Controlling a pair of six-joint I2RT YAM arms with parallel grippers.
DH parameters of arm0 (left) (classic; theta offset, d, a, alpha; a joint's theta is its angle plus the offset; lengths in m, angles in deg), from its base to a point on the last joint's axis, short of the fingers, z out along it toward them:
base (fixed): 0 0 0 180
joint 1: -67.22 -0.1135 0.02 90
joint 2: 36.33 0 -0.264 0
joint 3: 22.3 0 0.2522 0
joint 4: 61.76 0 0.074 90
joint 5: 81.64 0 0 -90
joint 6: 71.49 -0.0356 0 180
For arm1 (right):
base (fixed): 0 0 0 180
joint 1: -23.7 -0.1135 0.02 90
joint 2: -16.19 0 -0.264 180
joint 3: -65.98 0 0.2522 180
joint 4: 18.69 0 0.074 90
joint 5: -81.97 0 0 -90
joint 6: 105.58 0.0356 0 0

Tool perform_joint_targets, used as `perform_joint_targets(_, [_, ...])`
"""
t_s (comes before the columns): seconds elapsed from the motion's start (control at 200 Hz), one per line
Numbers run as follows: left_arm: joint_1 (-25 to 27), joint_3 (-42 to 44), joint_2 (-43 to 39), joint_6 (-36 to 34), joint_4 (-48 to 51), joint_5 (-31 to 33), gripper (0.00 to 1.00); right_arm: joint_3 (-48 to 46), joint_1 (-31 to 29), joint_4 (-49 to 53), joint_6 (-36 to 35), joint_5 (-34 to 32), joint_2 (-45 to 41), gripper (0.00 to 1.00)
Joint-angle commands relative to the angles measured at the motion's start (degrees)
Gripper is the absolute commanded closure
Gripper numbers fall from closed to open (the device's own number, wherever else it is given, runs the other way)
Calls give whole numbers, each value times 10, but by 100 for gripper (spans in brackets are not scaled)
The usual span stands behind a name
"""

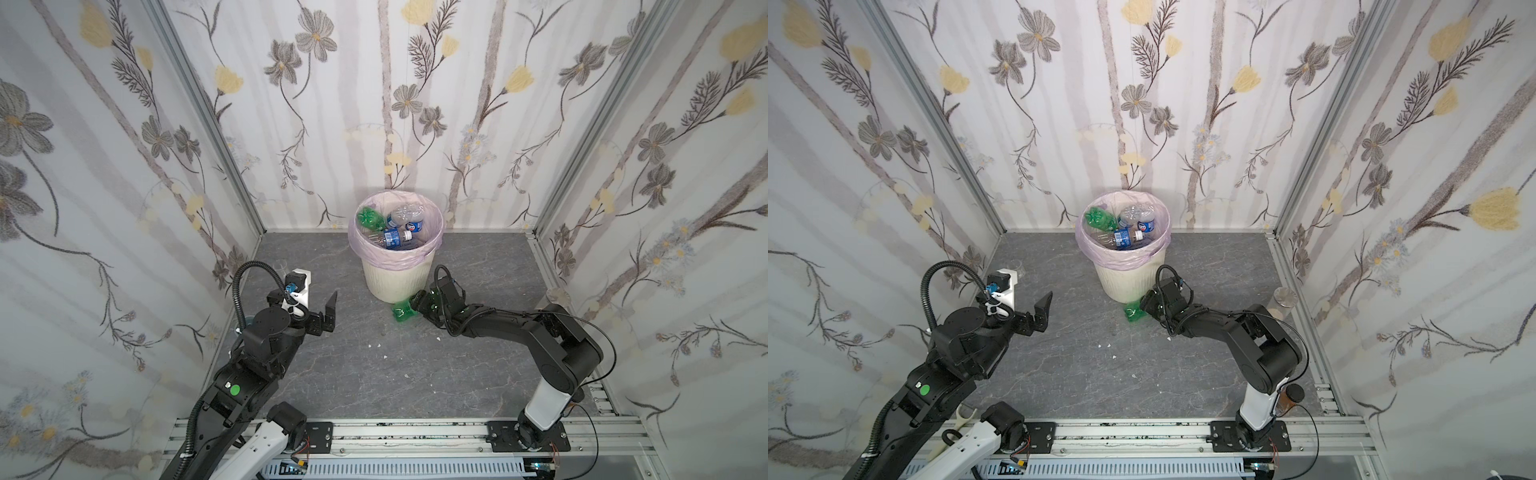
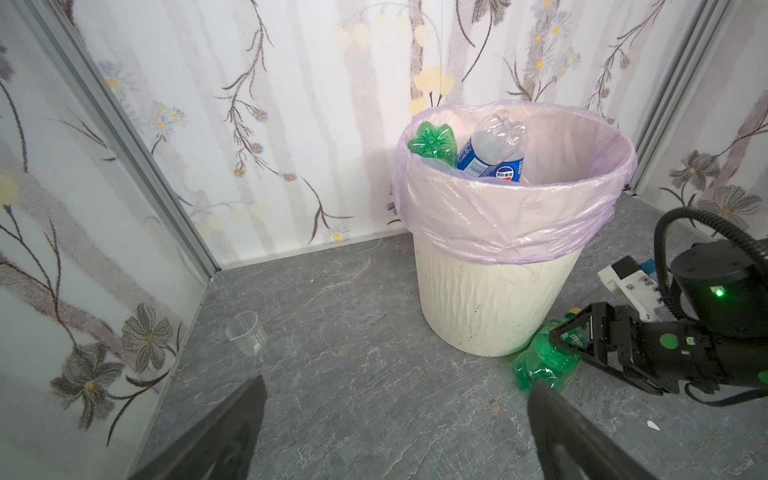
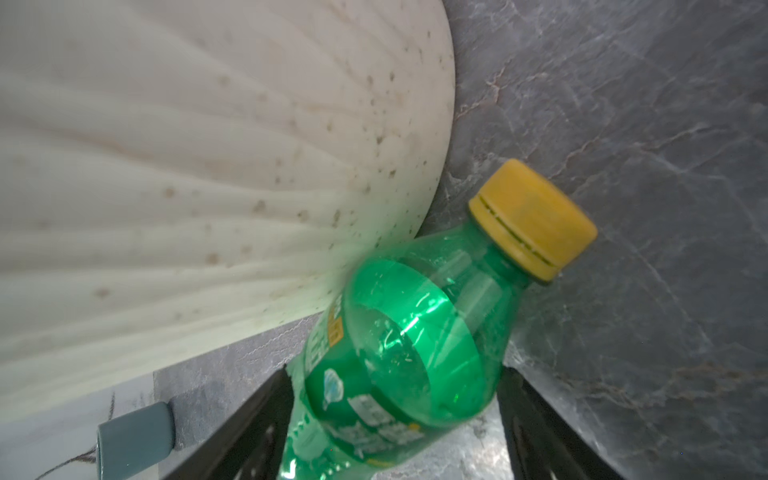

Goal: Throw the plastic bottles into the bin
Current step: 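Lower the right gripper onto the last green soda bottle beside the bin, then lift the green soda bottle with the right gripper and drop it into the bin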

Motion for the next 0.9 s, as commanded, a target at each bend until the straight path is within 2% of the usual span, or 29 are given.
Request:
perform_joint_targets(0.0, [0, 4, 3, -9, -10, 11, 0, 20, 3, 12, -24, 3, 13, 23])
perform_joint_targets(0.205, [0, 4, 11, -18, -12, 13, 0, 49, 10, 82, -91, -10, 22, 25])
perform_joint_targets(0.555, [0, -1, 25, -20, -13, 8, 0, 39, 31, 184, -192, -31, -14, 25])
perform_joint_targets(0.67, [0, -3, 29, -19, -14, 5, 0, 35, 32, 222, -223, -47, -26, 29])
perform_joint_targets(0.894, [0, -5, 35, -13, -15, -1, 0, 35, 33, 277, -265, -63, -50, 26])
